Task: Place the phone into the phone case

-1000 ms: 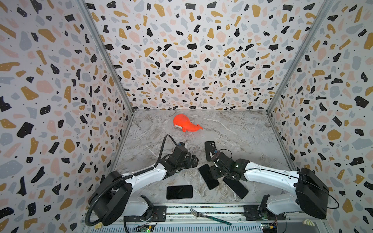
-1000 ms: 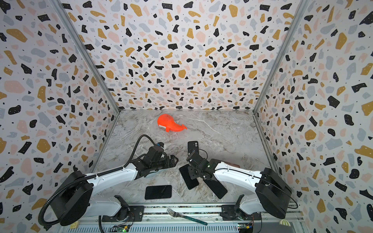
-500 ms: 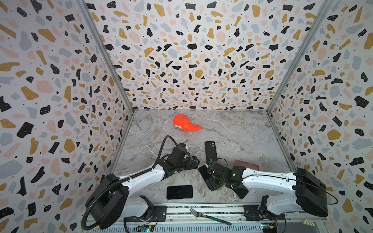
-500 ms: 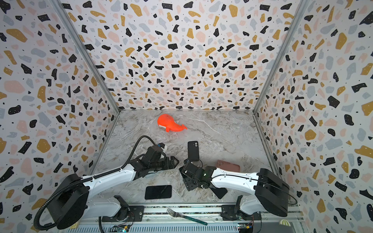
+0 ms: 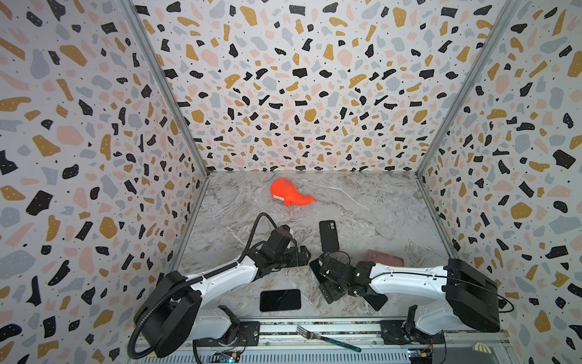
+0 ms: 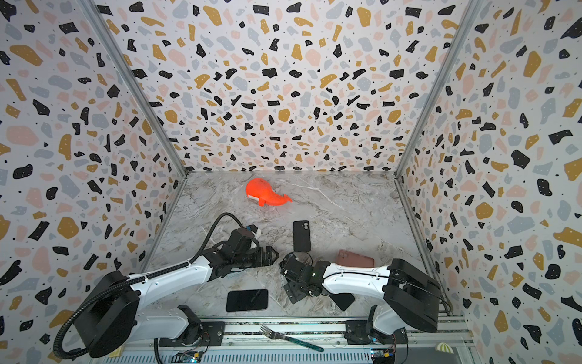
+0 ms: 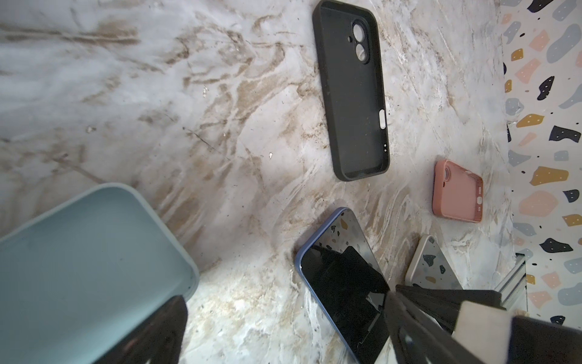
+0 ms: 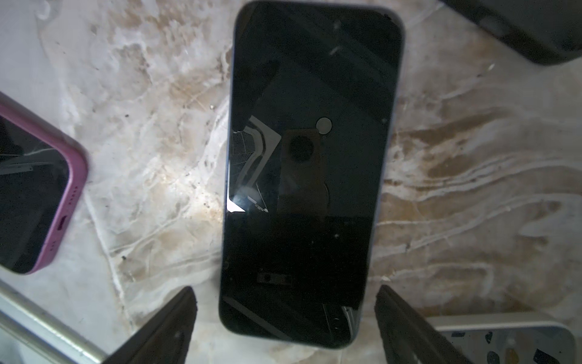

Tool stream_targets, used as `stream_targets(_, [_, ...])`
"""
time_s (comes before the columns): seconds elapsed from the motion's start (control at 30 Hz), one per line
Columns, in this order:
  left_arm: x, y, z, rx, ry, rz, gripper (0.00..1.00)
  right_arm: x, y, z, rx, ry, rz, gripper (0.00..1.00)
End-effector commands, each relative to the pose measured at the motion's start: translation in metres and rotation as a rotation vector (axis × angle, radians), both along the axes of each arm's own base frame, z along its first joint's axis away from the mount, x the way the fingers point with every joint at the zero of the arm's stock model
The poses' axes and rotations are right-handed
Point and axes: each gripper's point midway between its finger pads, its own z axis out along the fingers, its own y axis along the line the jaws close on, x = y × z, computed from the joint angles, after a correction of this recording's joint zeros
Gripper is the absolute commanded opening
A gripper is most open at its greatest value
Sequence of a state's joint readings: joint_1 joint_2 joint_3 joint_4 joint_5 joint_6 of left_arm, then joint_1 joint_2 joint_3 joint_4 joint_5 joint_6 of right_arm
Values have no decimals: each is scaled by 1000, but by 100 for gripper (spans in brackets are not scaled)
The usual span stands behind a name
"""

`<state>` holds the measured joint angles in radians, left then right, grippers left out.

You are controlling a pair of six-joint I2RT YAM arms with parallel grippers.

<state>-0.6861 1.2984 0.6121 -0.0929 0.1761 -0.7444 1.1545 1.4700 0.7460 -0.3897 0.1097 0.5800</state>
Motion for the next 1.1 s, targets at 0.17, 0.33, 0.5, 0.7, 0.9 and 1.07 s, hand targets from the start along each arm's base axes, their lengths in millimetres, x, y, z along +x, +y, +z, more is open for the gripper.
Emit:
stream_targets(0.17, [-1, -4, 0, -2, 3, -20, 99, -2, -8, -12, -63, 1, -12, 87])
stream_targets(0.33, [-2, -6, -1, -11, 18, -25, 98, -2, -10, -16, -73, 6, -22, 80])
stream_targets(0.5, [-3, -12, 0, -40, 32, -41, 97, -1, -12, -16, -76, -4, -38, 70])
stream_targets(0.7, [-6, -24, 2, -103, 60, -67, 95, 0, -11, -17, -53, -8, -53, 63])
stream_targets(0.9, [-6, -36, 2, -185, 90, -79, 94, -4, -6, -16, 28, 1, -57, 60])
stream_targets(1.07, [-9, -44, -8, -246, 122, -84, 91, -2, -8, -12, 88, -4, -76, 56])
